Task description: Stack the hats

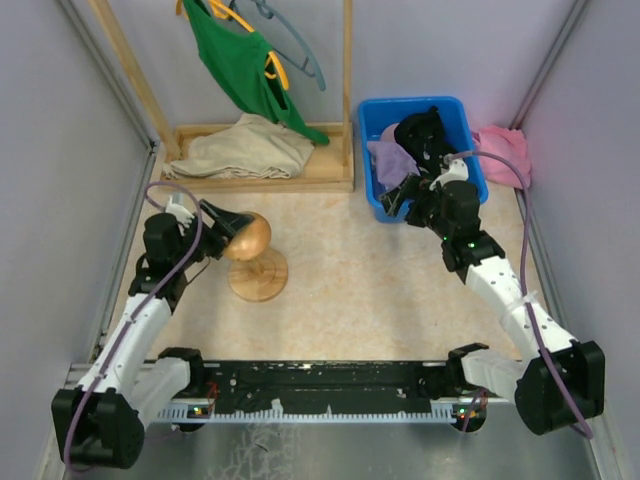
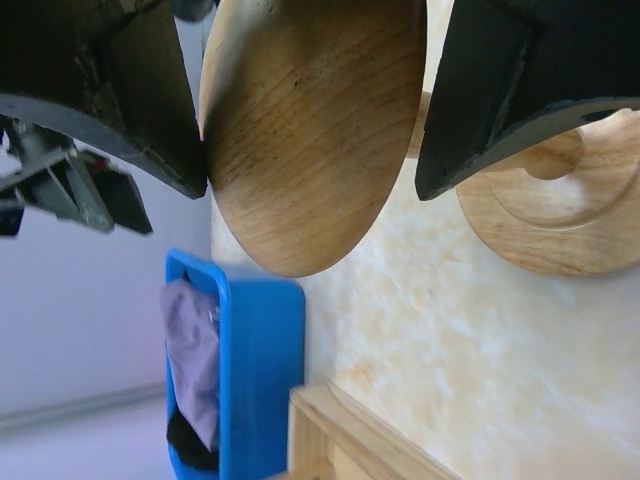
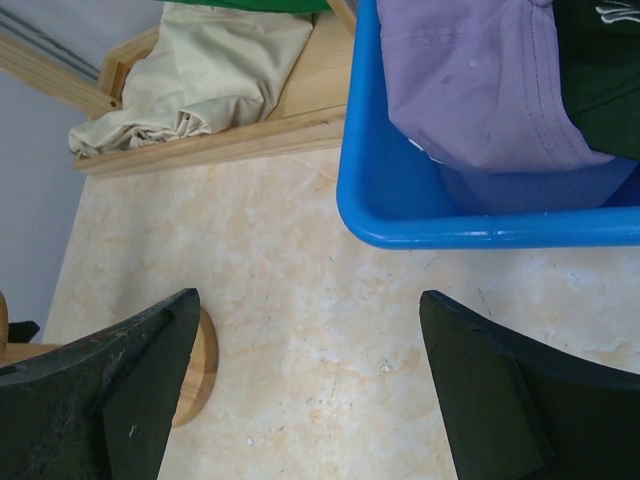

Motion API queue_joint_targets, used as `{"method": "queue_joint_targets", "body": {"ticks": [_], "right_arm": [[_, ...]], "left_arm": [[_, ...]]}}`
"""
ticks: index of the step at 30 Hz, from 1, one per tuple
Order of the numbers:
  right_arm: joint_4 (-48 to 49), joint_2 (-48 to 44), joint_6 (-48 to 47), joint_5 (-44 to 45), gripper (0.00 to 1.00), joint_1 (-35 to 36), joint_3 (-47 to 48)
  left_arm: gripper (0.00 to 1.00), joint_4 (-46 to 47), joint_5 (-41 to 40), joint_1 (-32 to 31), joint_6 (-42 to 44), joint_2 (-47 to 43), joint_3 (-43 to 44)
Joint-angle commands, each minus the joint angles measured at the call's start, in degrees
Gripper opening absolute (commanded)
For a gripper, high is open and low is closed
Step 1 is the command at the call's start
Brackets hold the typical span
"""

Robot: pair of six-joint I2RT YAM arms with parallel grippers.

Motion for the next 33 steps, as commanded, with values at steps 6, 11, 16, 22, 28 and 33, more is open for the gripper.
{"method": "queue_joint_targets", "body": {"ticks": [6,11,16,22,28,33], "right_arm": [[1.8,0.5,-0.9,2.8,0.93,0.7,1.8],[0.0,0.7,-1.3,3.1,0.94,-0.6,2.7],[-1.9,0.0,-1.5,2.5,0.95,-3.3,2.7],[-3.4,0.3,-2.4,1.0,0.95,-7.2,3.9],[-3.6,2.8,-3.6,0.9,0.95,-7.8,6.7],[-2.4,7.8,-5.8,0.4,0.94,-7.8,10.3]], "left_arm": [[0.90,-8.8,-6.8,-15.5,-3.0,2.0,-2.0],[0.91,-6.3,-8.5,-18.5,-2.9,4.8,-0.9],[0.91,-0.5,-7.8,-19.3,-2.3,10.9,1.2],[0.91,4.8,-9.1,-21.1,-0.4,18.7,6.5],[0.93,6.2,-8.0,-21.1,1.5,24.3,11.3],[0.99,3.5,-11.9,-21.1,3.7,22.0,11.9]]}}
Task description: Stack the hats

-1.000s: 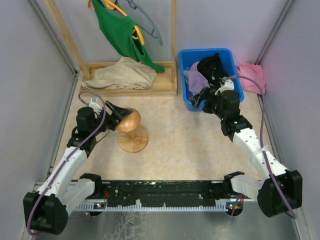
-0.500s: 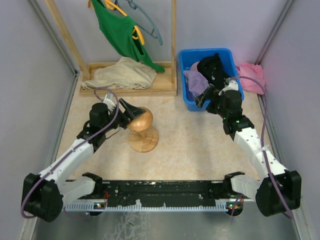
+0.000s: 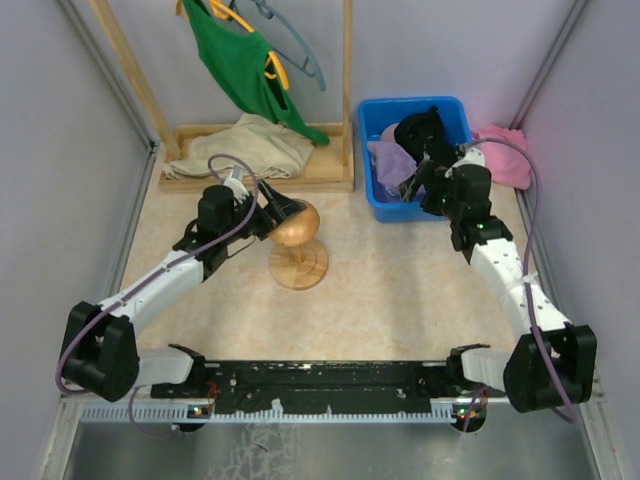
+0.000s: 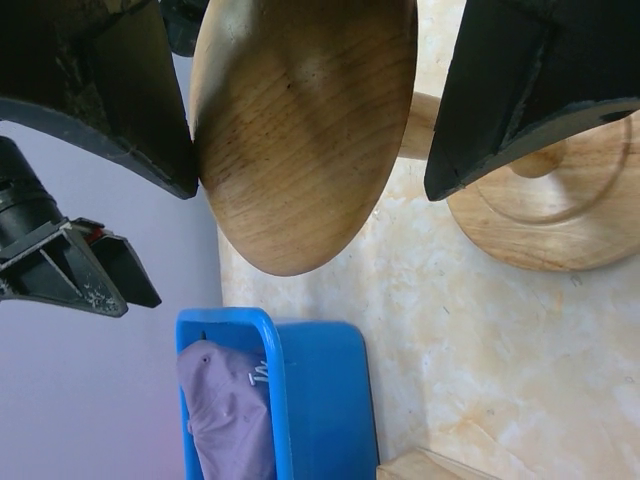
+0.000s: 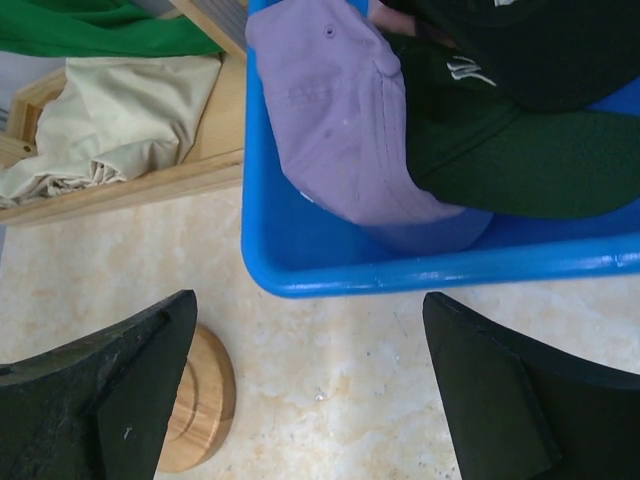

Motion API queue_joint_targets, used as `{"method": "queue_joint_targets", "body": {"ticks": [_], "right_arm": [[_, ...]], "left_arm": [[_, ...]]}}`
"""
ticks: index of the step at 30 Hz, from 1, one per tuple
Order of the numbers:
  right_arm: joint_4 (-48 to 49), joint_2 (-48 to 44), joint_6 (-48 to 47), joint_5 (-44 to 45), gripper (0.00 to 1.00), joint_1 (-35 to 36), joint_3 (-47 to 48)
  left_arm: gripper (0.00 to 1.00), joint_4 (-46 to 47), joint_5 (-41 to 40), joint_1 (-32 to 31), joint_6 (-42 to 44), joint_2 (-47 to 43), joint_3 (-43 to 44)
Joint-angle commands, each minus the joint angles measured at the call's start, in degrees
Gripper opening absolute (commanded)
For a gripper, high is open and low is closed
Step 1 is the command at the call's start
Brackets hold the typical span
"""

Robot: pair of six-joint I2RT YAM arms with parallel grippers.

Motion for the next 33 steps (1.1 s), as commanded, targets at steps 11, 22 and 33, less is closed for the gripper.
{"method": "queue_joint_targets", "body": {"ticks": [11,22,33], "right_arm": [[0.6,15.8,-9.3,1.2,0.93,-0.3,15.5],[0.8,19.9,-11.3,1.2,0.93,-0.3,16.1],[0.7,20.3,-10.8,0.3,0.94,-0.3,15.4]], "left_arm": [[0.99,-8.1,-13.6,0.1,10.5,-3.3,-0.6],[0.99,-1.8,-2.3,0.2,9.4,1.4,0.7],[0.99,-0.4,2.9,2.0,6.1,-3.9,-0.2]]}}
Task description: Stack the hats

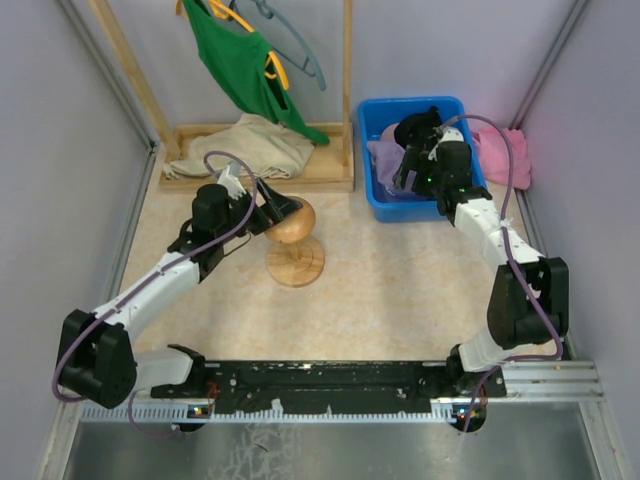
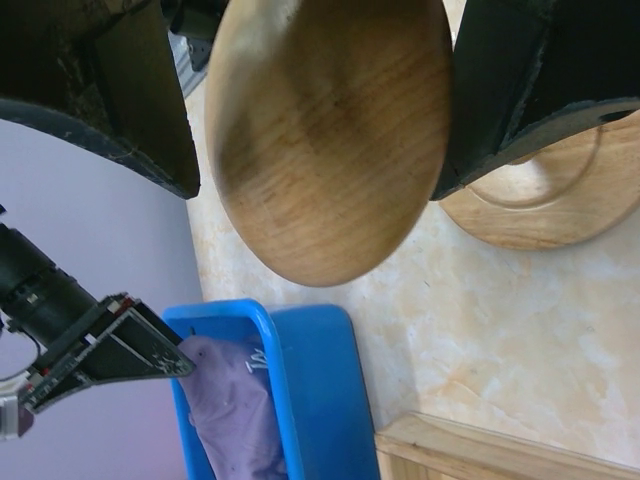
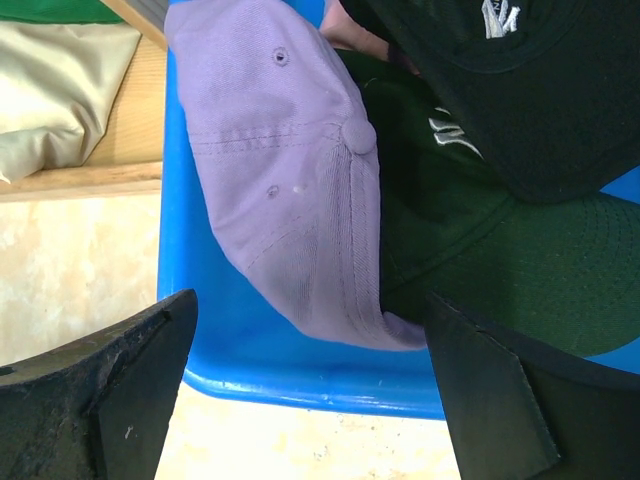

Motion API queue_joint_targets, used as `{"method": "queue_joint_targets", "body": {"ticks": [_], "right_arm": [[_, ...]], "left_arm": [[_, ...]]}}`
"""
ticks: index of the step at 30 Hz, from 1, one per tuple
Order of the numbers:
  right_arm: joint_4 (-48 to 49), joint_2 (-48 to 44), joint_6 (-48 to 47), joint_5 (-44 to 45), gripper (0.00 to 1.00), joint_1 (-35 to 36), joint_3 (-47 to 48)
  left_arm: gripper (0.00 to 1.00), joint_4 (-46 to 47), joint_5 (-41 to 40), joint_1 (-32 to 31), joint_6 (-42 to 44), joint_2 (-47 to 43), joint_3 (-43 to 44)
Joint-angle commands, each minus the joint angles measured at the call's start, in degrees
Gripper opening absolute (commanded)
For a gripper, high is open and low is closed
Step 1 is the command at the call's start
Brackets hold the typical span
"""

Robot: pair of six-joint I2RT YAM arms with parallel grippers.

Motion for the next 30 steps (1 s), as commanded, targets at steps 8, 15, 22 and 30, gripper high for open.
{"method": "queue_joint_targets", "body": {"ticks": [8,15,22,30], "right_arm": [[0.8,-1.1,-1.2,-0.4,0.94,-0.4,1.6],[0.9,-0.8,-1.1,-1.1,0.94,-0.5,1.7],[0.8,3.7,-1.5,-3.0,0.85,-0.7,4.2],[-1.6,0.8,-1.6,-3.1,0.12,-0.7,6.2]], "left_arm": [[0.99,5.5,13.4,7.4,-7.4,-1.9,-3.3],[0.99,10.1,19.8,15.9,-10.7,-2.7,-6.2],[0.99,-1.0,16.3,21.4,-4.1,-8.8,-4.6],[0.98,-7.7,12.7,21.4,1.1,-10.8,-2.0]]}}
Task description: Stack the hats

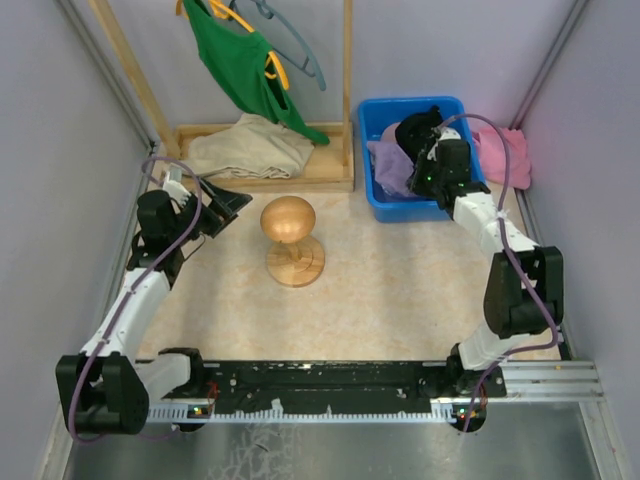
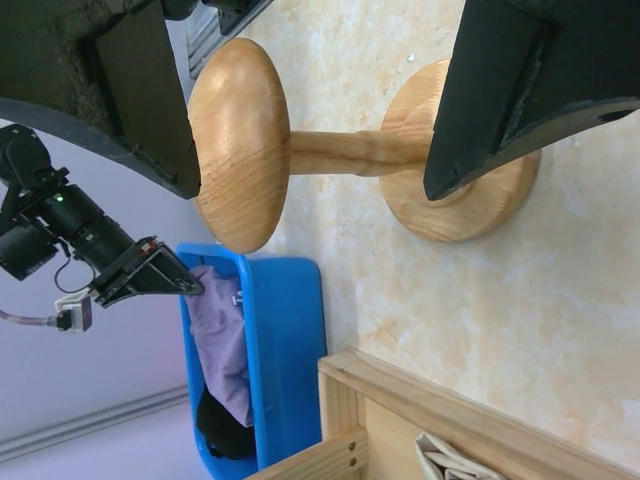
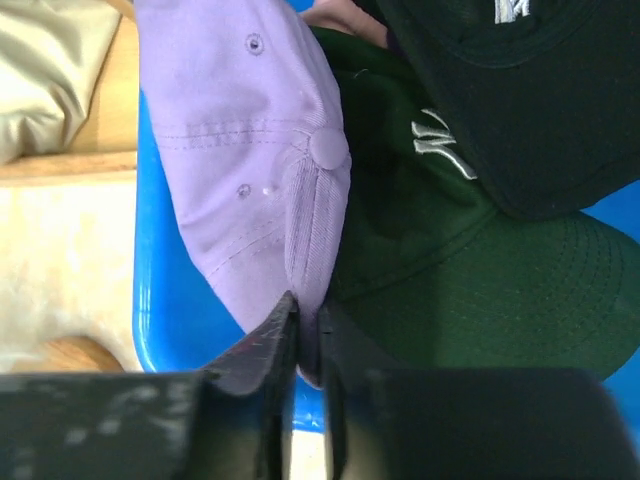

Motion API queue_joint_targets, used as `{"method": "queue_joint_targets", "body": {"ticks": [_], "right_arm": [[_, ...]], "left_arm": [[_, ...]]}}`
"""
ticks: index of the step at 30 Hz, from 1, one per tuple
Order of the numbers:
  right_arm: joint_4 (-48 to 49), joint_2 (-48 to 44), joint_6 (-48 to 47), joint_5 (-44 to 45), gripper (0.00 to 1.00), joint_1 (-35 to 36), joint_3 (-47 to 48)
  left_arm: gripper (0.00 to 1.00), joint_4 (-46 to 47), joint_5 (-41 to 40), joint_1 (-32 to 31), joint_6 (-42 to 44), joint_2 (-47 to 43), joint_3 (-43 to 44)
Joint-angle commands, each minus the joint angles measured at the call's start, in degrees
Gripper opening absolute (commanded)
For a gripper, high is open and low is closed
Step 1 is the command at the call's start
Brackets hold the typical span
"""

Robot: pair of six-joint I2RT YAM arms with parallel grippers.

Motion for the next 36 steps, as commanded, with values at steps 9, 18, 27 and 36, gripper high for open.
{"method": "queue_joint_targets", "body": {"ticks": [9,18,27,36], "right_arm": [[-5.0,-11.7,1.4,-2.5,0.00,-1.5,13.9],[2.0,-7.9,17.3,-21.5,0.00,-14.1,13.5],[13.8,-6.5,27.2,-34.5,0.00,-16.4,8.5],[2.2,-1.3,14.4,-21.1,0.15,-16.8,15.2]], "left_arm": [[0.99,-13.0,-6.5,0.1,11.4,-3.9,9.5],[0.99,-13.9,-2.3,0.0,11.5,-2.5,11.7],[0.99,-17.4,3.2,0.1,14.3,-2.4,16.3],[0.99,-17.5,4.6,0.0,14.4,-3.6,15.5]]}}
